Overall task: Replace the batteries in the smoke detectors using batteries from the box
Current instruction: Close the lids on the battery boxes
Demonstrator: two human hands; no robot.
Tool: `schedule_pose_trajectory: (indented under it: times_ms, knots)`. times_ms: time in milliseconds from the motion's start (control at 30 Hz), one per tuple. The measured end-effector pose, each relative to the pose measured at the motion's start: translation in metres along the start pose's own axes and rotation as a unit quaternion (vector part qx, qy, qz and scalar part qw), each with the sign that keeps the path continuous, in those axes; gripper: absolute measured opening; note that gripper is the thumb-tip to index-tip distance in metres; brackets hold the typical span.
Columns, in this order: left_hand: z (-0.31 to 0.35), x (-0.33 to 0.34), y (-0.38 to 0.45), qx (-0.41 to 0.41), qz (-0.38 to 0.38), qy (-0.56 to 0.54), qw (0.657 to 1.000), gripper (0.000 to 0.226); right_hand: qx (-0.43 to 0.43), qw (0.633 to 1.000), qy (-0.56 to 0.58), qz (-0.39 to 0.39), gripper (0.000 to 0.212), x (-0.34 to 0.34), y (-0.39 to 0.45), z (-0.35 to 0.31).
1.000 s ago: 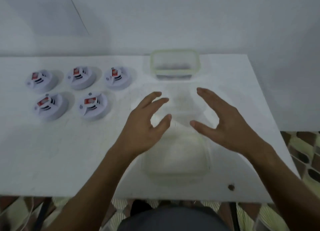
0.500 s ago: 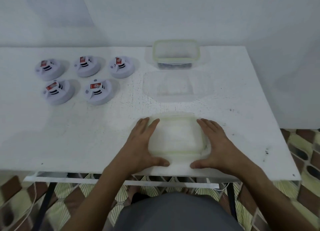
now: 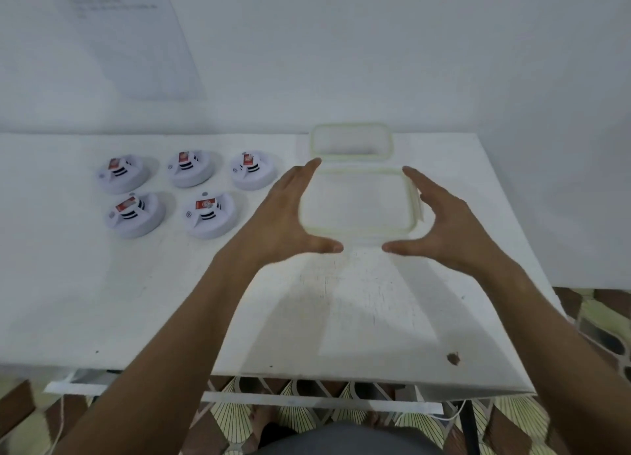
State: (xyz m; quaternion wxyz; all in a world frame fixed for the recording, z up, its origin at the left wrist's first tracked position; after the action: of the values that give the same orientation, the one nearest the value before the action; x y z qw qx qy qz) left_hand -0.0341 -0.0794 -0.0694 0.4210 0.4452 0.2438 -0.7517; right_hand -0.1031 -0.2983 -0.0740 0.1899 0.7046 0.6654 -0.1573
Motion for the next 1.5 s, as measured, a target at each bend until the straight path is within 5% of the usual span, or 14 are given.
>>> schedule_pose_trajectory:
  times_ms: [300, 767, 967, 1500]
  knots:
    - [-0.03, 0.029, 0.047, -0.02, -0.046, -0.011, 0.999, 0.125, 0.029, 0.998, 0.043, -0.047, 0.094, 0.008, 0.043, 0.031]
    - [-0.029, 0.029, 0.071, -0.004, -0.132, 0.159, 0.978, 0.141, 0.058, 0.99, -0.039, -0.124, 0.119, 0.009, 0.065, 0.033]
    - [-0.017, 0.024, 0.084, 0.036, -0.132, 0.149, 0.979, 0.129, 0.052, 0.979, -0.107, -0.165, 0.131, 0.022, 0.085, 0.029]
    - [-0.023, 0.039, 0.093, 0.015, -0.139, 0.151, 0.979, 0.117, 0.028, 0.985, -0.093, -0.141, 0.117, 0.029, 0.091, 0.039]
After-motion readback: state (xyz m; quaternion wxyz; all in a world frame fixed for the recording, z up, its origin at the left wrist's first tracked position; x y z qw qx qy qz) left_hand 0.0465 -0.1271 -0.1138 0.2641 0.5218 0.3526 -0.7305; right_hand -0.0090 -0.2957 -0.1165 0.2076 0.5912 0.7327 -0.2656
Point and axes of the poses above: each hand's wrist, its own y-axis towards the middle knuckle, its own x-axis out of the palm, z = x × y, the point moved 6 cm from there along y, towards the middle knuckle, and after that the axes turned 13 degrees about y, right-handed, at the moved point
